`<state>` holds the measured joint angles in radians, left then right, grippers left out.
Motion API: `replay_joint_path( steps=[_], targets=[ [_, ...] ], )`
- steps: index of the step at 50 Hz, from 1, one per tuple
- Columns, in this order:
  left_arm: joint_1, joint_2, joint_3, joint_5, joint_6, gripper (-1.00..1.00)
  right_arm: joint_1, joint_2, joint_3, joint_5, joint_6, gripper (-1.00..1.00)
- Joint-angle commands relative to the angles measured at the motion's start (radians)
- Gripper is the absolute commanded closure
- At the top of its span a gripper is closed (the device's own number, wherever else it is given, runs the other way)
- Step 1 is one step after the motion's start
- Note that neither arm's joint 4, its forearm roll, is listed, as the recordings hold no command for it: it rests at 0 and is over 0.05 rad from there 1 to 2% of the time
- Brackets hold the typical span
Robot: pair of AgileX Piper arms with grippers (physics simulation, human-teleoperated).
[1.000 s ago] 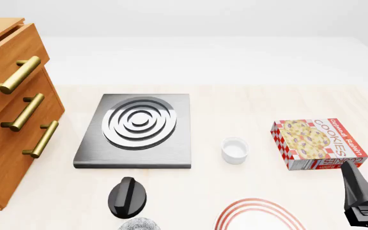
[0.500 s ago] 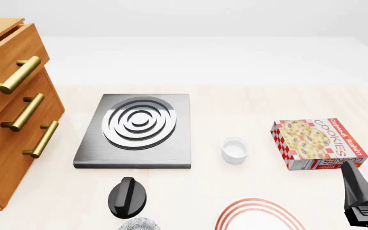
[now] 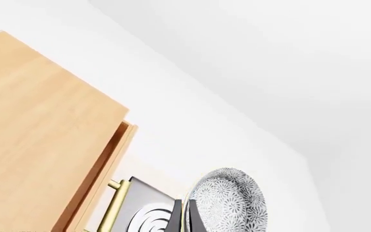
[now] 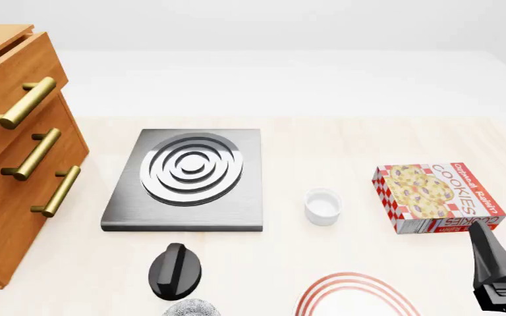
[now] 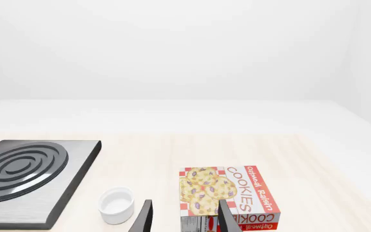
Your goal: Pick the akita bowl on the wooden cabinet and place it on the plate.
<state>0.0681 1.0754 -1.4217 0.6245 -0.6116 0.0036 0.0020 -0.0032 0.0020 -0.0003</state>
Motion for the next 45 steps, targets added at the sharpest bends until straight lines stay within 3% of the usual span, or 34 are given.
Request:
replay_joint_path(
  steps=[1,45],
  targets=[
    [-0.032,-0.014,0.013,0.0,0.01,1.0,0.0,0.0,0.0,0.0,0.0,-1.0],
    [-0.191,-0.025,0.002,0.024,0.032,1.0,0.0,0.0,0.0,0.0,0.0,-1.0]
  ],
)
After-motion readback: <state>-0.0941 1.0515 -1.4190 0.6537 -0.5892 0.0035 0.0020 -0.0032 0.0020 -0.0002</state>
